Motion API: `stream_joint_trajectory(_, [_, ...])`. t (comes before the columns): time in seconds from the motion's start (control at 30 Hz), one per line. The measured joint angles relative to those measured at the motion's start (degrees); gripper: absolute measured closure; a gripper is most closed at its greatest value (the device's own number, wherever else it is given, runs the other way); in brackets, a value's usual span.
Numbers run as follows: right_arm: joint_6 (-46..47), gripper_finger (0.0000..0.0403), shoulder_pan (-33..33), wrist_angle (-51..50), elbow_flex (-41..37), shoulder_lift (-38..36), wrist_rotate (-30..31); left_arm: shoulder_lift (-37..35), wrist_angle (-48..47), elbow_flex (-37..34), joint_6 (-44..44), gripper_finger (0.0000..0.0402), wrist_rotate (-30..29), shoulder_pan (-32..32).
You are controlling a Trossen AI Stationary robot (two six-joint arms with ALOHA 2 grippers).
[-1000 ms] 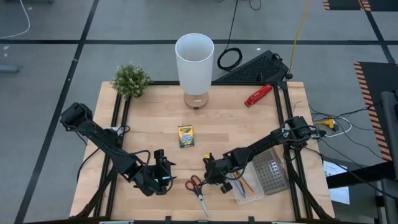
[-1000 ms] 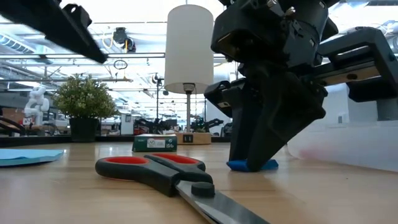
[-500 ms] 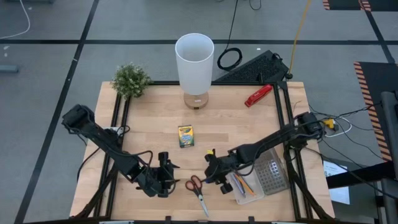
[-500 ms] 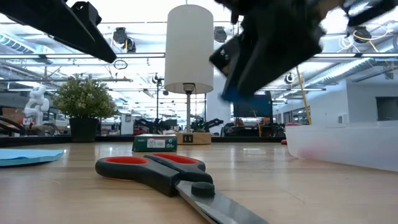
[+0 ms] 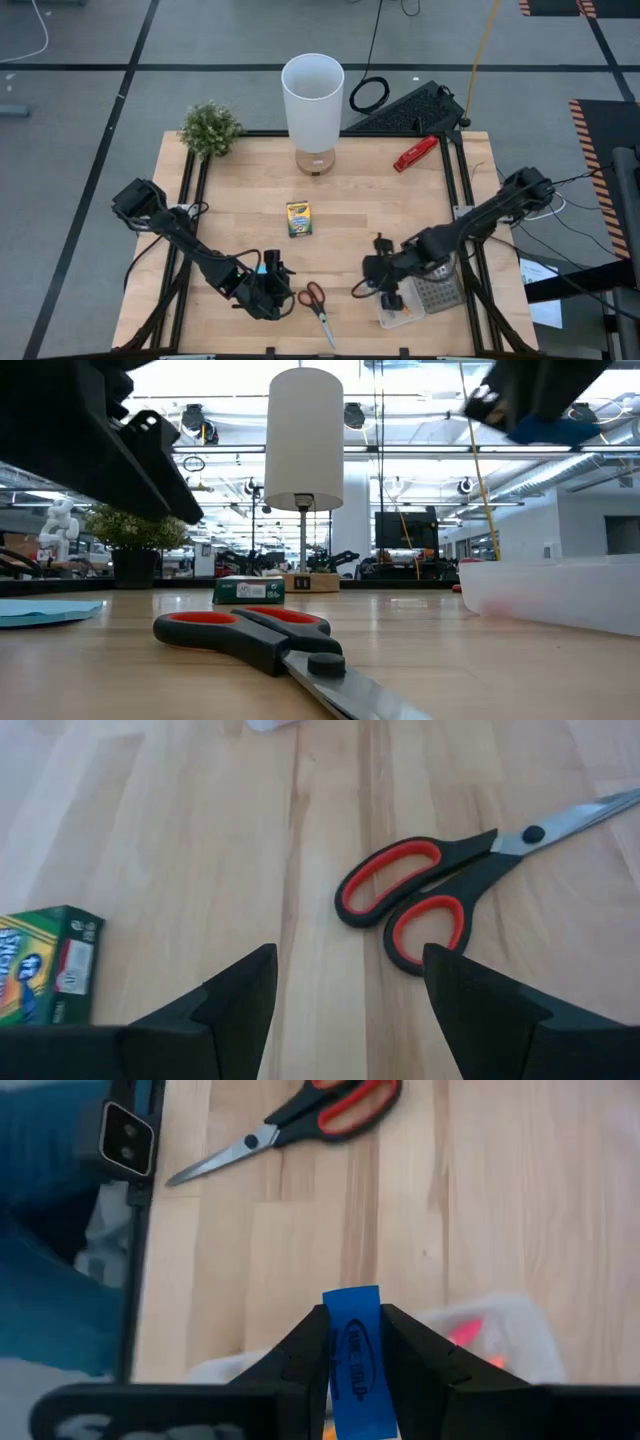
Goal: Pack school essentials
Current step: Put the blue eraser into the supplies box
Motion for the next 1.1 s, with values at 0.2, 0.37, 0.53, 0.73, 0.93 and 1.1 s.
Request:
stream_joint_trajectory(0.2, [13.6,0.0328,4.1,-1.1,-4.2,-4.0,3.8,0.0,2.0,0.0,1.9,0.0151,0.3,0.2])
stream_joint_trajectory(0.37, [24.4,0.0328,6.7,-1.2,-8.3,-4.5,3.7,0.0,3.5,0.0,2.9,0.0151,0.4,0.2])
stream_joint_trajectory(0.53, [31.8,0.0328,8.3,-1.2,-11.6,-4.5,3.6,0.0,4.9,0.0,3.8,0.0151,0.4,0.2])
stream_joint_trajectory(0.73, [38.4,0.0328,9.7,-1.1,-13.7,-4.5,3.9,0.0,5.6,0.0,4.4,0.0151,0.4,0.2])
stream_joint_trajectory(0.93, [45.6,0.0328,10.7,-1.0,-15.8,-4.5,4.1,0.0,5.6,0.0,4.9,0.0151,0.4,0.2])
stream_joint_trajectory(1.1, [49.2,0.0328,11.8,0.0,-17.3,-4.4,5.4,0.0,5.6,0.0,5.3,0.0151,0.4,0.2])
